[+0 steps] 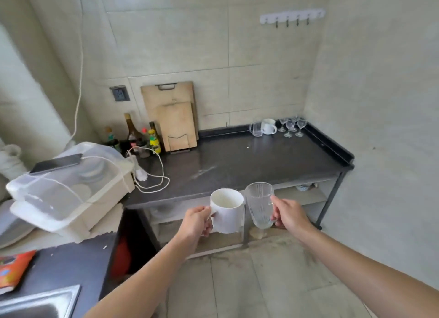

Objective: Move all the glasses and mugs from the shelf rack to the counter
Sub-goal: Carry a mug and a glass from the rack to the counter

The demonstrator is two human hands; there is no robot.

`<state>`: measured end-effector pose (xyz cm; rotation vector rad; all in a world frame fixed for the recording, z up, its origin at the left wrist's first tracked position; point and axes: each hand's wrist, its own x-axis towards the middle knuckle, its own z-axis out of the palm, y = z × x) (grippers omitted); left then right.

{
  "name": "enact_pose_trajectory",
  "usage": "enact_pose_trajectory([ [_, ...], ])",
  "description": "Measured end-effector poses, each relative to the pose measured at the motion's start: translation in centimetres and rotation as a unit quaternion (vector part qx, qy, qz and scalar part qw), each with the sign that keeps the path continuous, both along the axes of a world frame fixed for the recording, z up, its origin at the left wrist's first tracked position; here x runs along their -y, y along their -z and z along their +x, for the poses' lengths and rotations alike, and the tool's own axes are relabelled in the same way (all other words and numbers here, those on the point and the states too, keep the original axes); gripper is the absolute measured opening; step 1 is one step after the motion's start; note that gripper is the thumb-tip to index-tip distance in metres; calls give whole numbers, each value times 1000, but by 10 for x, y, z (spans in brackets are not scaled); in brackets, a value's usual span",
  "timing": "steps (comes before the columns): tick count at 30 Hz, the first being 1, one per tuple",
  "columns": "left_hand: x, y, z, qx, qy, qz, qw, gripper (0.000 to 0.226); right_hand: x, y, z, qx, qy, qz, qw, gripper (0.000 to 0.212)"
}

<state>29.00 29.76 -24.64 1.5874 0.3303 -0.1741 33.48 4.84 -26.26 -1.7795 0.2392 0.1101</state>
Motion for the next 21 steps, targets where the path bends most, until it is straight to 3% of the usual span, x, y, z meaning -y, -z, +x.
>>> enact_pose_trajectory([
  [9, 75, 21, 170, -25, 90, 12, 996, 22, 83, 14, 100, -29, 91, 13, 995, 50],
  [21, 193, 59, 380, -84, 86, 44, 992, 35, 194, 48, 318, -69, 59, -2, 996, 53],
])
